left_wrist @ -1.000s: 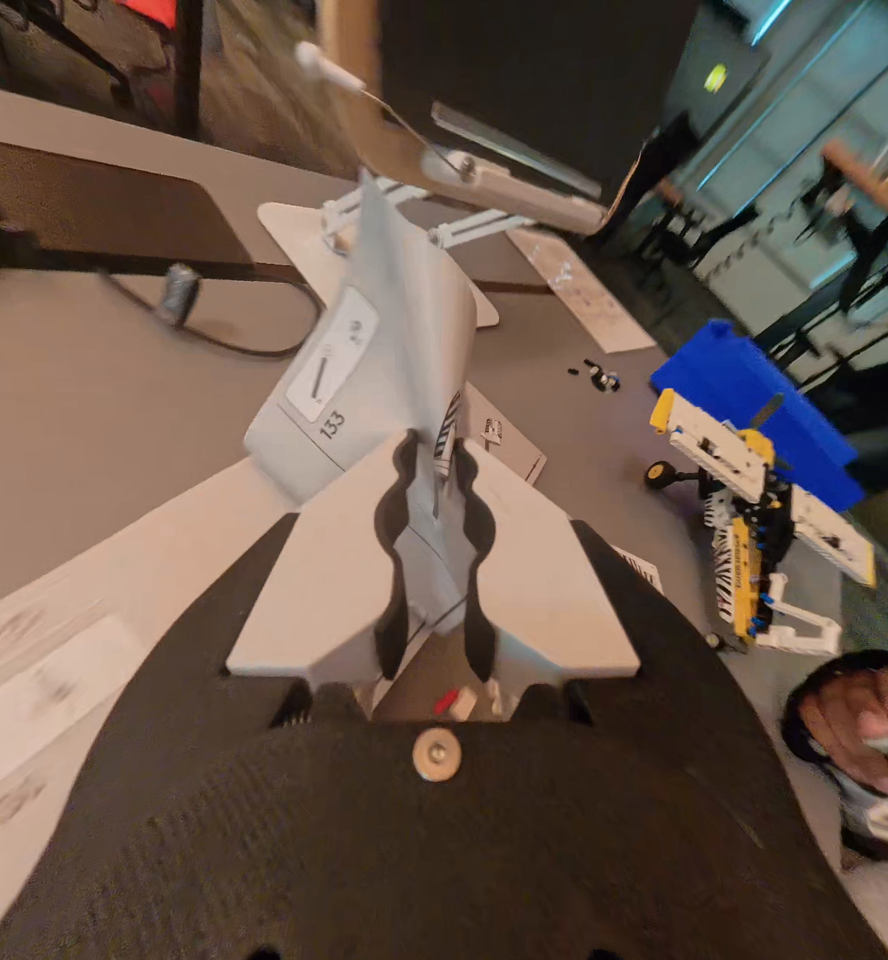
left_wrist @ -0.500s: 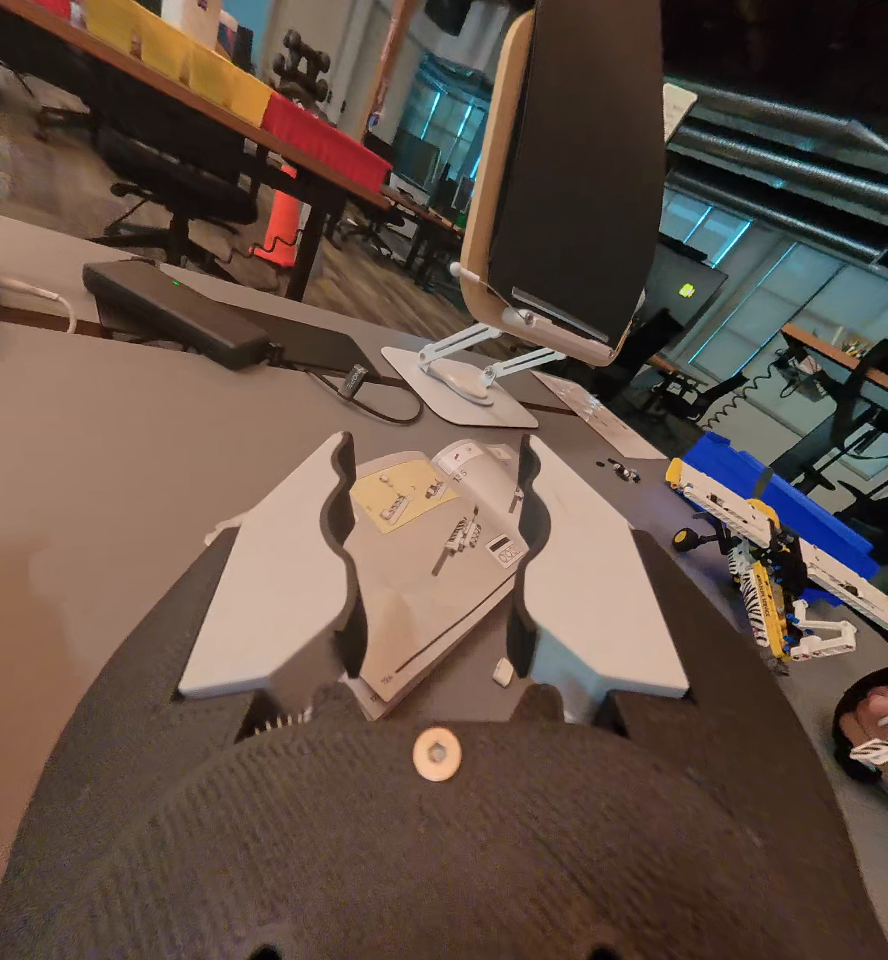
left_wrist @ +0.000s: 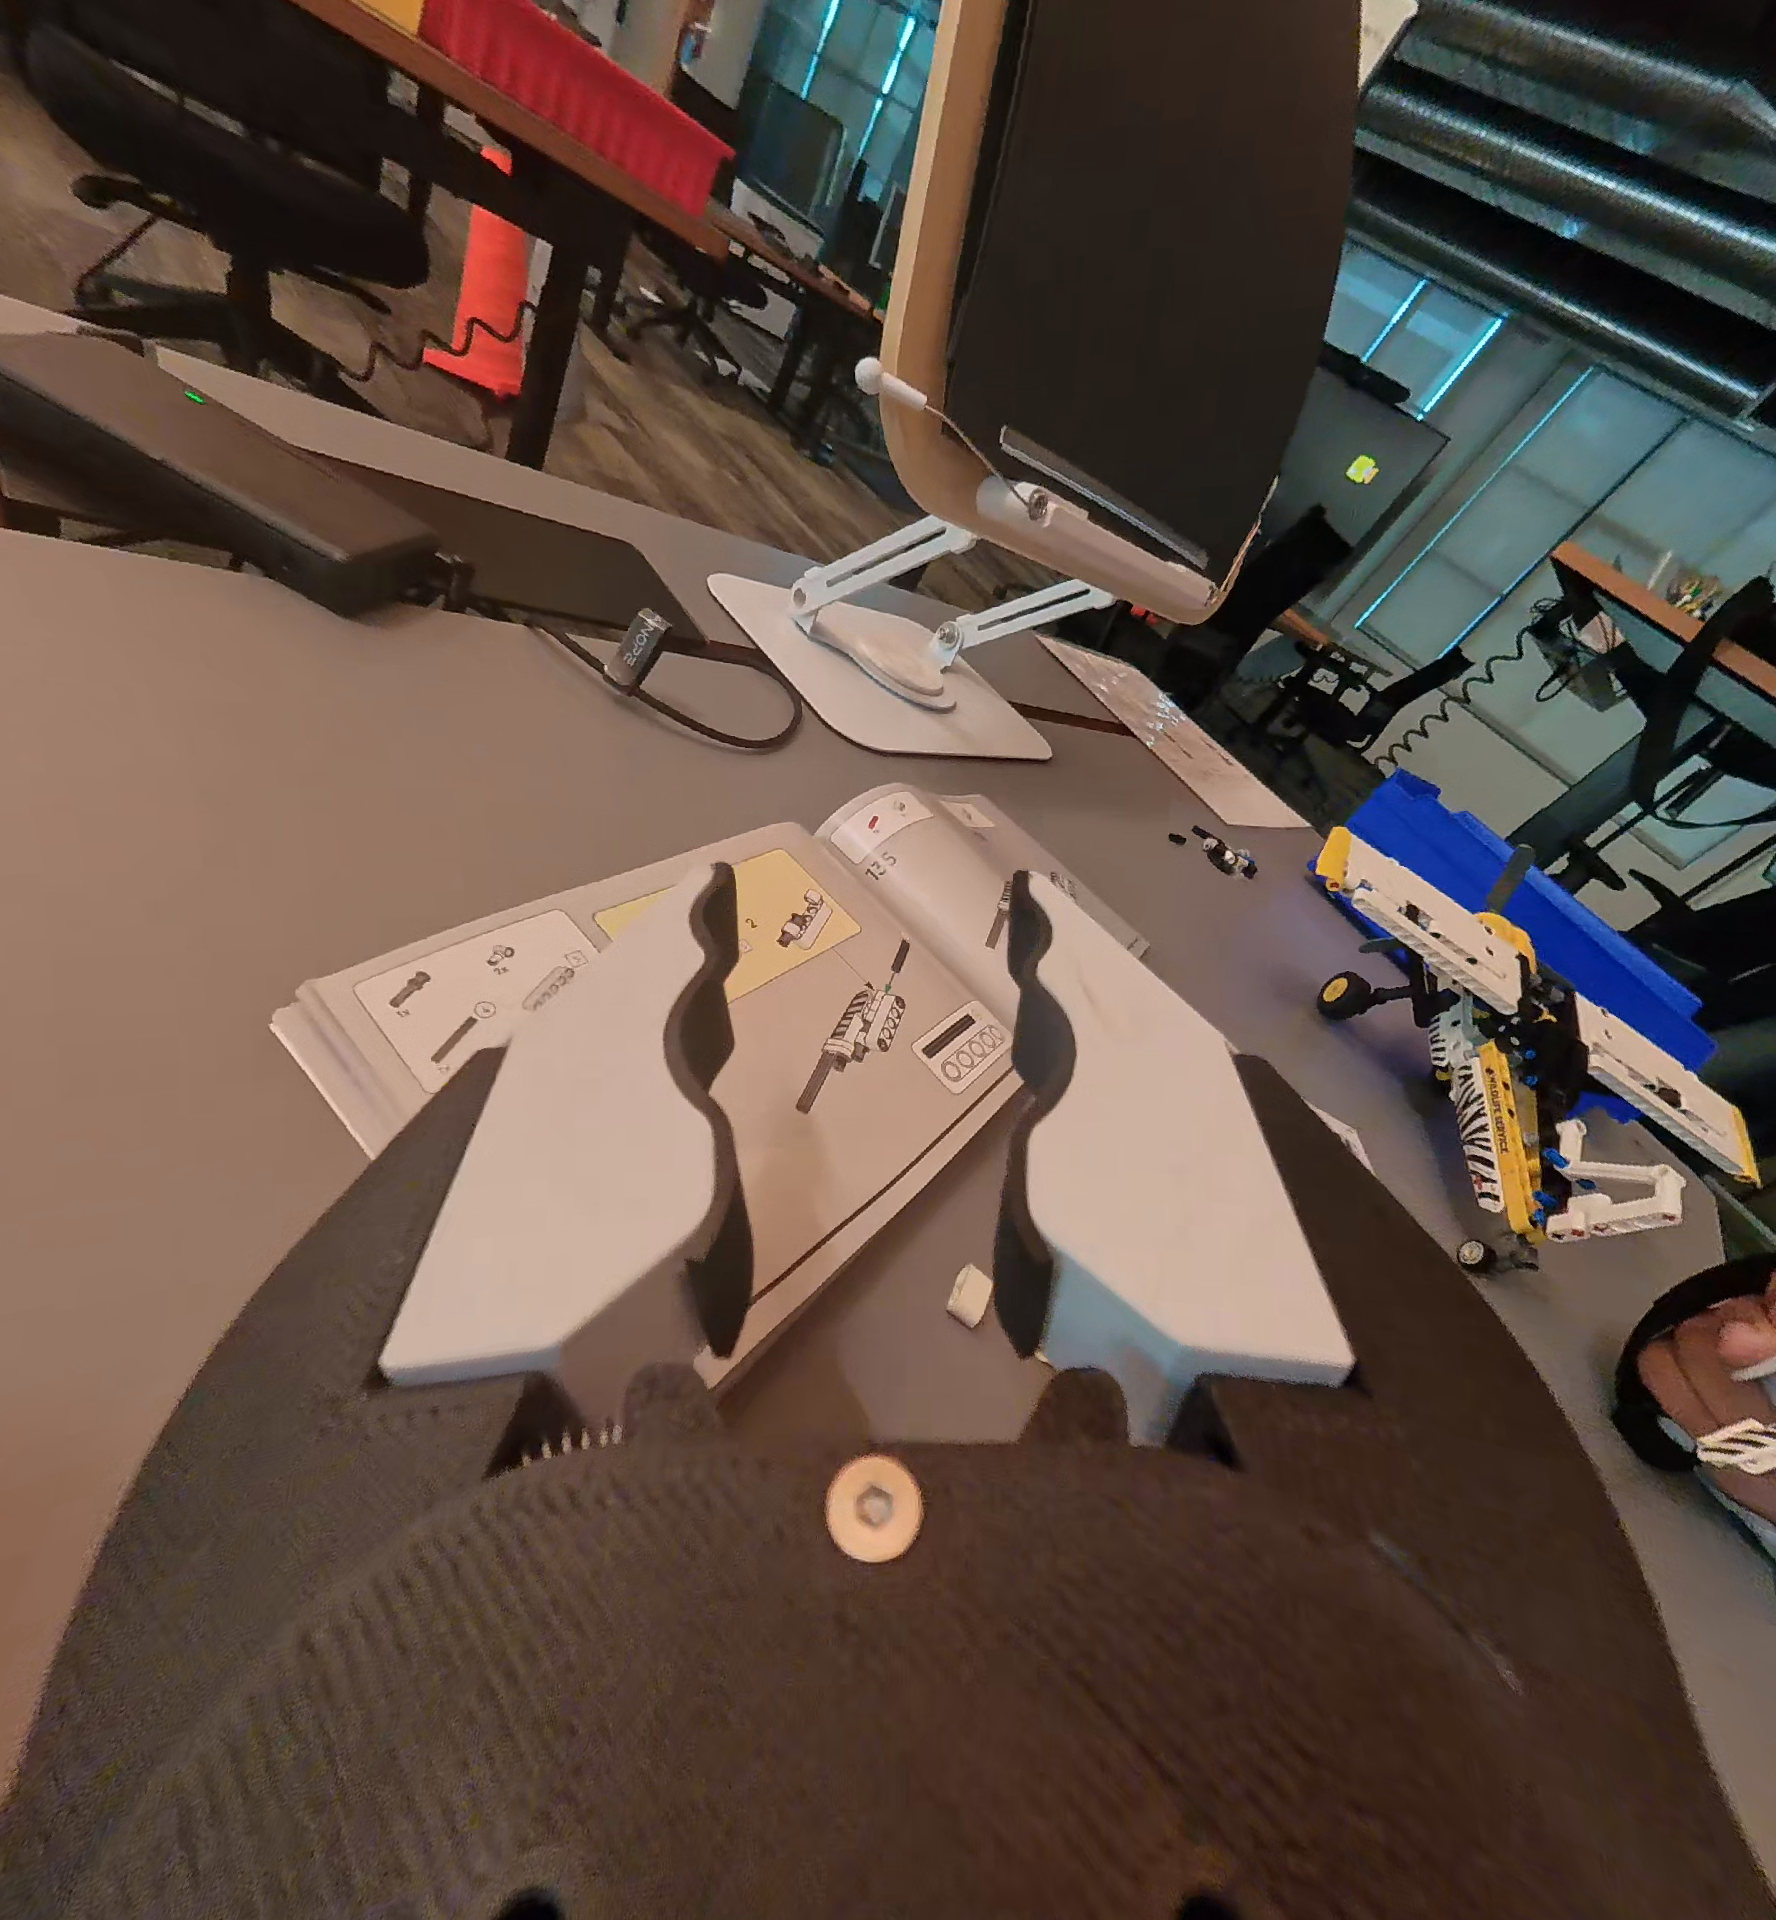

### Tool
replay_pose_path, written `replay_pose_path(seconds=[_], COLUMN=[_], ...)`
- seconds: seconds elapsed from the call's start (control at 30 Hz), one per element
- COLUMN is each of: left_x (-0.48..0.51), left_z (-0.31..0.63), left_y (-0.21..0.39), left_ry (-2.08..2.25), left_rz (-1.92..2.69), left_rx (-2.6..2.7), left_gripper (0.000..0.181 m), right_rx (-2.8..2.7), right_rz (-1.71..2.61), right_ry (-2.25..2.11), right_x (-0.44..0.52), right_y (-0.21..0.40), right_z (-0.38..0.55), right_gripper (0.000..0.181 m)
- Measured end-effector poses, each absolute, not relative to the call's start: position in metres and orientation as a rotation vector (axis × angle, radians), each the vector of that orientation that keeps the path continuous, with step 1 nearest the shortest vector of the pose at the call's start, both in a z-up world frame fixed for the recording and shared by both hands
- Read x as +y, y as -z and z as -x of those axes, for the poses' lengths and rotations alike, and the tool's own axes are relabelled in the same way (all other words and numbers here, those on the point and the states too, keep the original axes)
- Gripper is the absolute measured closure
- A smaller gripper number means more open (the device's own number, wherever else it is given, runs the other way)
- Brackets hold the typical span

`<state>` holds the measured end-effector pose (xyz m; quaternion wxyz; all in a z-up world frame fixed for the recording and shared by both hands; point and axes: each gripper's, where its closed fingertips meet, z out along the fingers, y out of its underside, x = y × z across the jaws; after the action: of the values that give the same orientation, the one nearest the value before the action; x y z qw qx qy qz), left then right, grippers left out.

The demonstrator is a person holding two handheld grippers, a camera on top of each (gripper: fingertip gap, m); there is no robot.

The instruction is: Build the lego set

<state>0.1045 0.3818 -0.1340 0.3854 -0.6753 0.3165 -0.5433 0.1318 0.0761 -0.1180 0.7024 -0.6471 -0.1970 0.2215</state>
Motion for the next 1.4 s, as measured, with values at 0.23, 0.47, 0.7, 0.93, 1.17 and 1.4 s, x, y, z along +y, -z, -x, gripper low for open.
replay_pose_path(seconds=[0.23, 0.47, 0.7, 0.93, 1.17, 1.4], left_x=[0.377, 0.369, 0.371, 0.368, 0.369, 0.368], left_z=[-0.110, -0.119, -0.117, -0.119, -0.118, -0.119], left_y=[0.139, 0.156, 0.152, 0.154, 0.154, 0.154], left_ry=[1.330, 1.140, 1.188, 1.182, 1.191, 1.190], left_rz=[1.732, 1.760, 1.754, 1.759, 1.759, 1.759], left_rx=[0.877, 1.032, 0.994, 1.017, 1.009, 1.015], left_gripper=[0.133, 0.136, 0.136, 0.137, 0.137, 0.137], right_rx=[-0.437, -0.442, -0.444, -0.444, -0.444, -0.446], right_rz=[1.451, 1.451, 1.448, 1.450, 1.449, 1.449], right_ry=[-0.492, -0.485, -0.482, -0.481, -0.479, -0.474], right_x=[0.078, 0.078, 0.078, 0.078, 0.079, 0.079], right_y=[0.119, 0.120, 0.120, 0.120, 0.121, 0.121], right_z=[-0.132, -0.132, -0.132, -0.133, -0.133, -0.134], right_gripper=[0.179, 0.179, 0.179, 0.179, 0.179, 0.179])
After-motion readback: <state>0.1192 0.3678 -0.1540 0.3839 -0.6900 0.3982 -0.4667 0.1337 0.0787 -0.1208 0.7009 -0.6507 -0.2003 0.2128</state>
